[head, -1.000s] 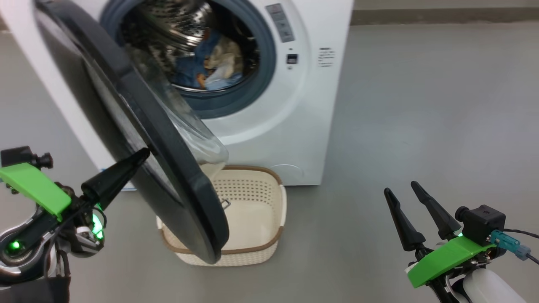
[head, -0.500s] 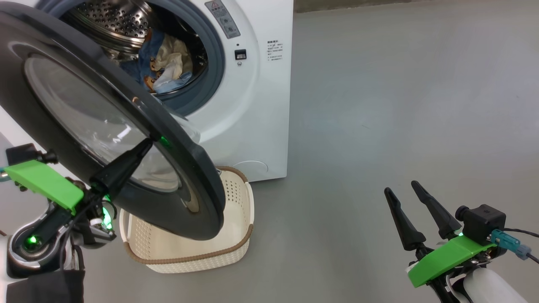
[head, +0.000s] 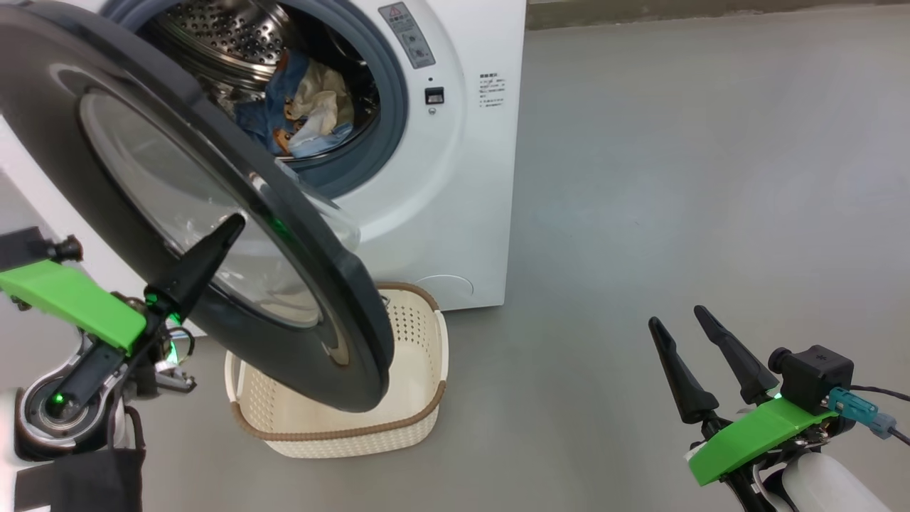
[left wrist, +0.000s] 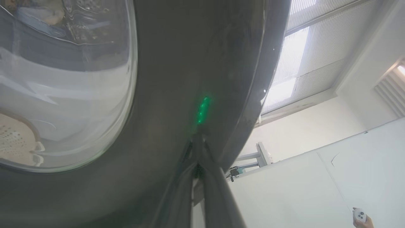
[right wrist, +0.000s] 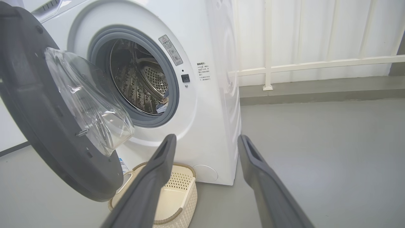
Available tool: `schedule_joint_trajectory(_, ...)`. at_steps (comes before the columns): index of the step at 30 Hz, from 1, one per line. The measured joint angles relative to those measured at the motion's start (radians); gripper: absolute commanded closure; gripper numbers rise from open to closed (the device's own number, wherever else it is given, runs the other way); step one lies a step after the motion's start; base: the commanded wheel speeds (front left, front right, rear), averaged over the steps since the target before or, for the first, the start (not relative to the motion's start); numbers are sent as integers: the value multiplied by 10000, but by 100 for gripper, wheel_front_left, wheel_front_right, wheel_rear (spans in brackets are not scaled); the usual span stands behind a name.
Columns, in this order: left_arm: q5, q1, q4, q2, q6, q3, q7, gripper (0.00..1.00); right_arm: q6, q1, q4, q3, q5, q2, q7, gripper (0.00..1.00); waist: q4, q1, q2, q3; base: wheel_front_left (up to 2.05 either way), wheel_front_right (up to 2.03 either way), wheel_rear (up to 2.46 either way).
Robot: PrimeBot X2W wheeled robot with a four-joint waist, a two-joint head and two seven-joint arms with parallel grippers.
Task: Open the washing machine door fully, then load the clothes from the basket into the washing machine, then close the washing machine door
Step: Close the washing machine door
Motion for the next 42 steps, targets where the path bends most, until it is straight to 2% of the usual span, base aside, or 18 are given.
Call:
schedule_joint_trajectory(3,174,16,-182,44,-222,-13,-219,100,0,0,6,0,0,0,0,0,95,0,0,-41,0,0,0)
schedule_joint_trajectory(4,343,39,-293,67,-291,-31,-326,93,0,0,10,0,0,-2,0,0,118,0,0,-61,0,0,0)
schedule_joint_trajectory(5,499,64,-410,82,-345,-40,-439,76,0,1,10,2,0,-2,0,0,138,0,0,-82,0,0,0)
schedule_joint_trajectory(7,779,148,-608,159,-374,-79,-713,56,0,3,12,0,0,-12,0,0,178,0,0,-109,0,0,0)
schedule_joint_trajectory(8,959,214,-671,209,-387,-63,-901,33,0,3,12,0,0,-13,0,0,196,0,0,-119,0,0,0)
schedule_joint_trajectory(9,1179,298,-704,274,-405,-63,-1081,14,0,4,12,-2,0,-19,0,0,209,0,0,-124,0,0,0)
schedule_joint_trajectory(10,1413,394,-746,364,-483,-82,-1243,0,0,4,8,-2,0,-27,0,0,212,0,0,-123,0,0,0)
schedule_joint_trajectory(18,2838,1195,-1400,769,-832,-378,-2911,0,0,6,-31,-13,2,-100,0,0,164,0,0,-93,0,0,0)
schedule_joint_trajectory(27,4679,2688,-1728,1515,-882,-1425,-6084,0,0,11,-92,-161,2,-140,0,0,62,0,0,-7,0,0,0)
schedule_joint_trajectory(28,4679,2688,-1728,1515,-882,-1425,-6084,0,0,11,-92,-161,2,-140,0,0,62,0,0,-7,0,0,0)
schedule_joint_trajectory(37,6289,3585,-796,1645,-884,-2449,-9379,0,0,16,-134,-305,0,-113,0,0,4,0,0,30,0,0,0)
schedule_joint_trajectory(42,6974,3626,-102,1540,-901,-2895,-10305,0,0,17,-132,-305,0,-111,0,0,-4,0,0,26,0,0,0)
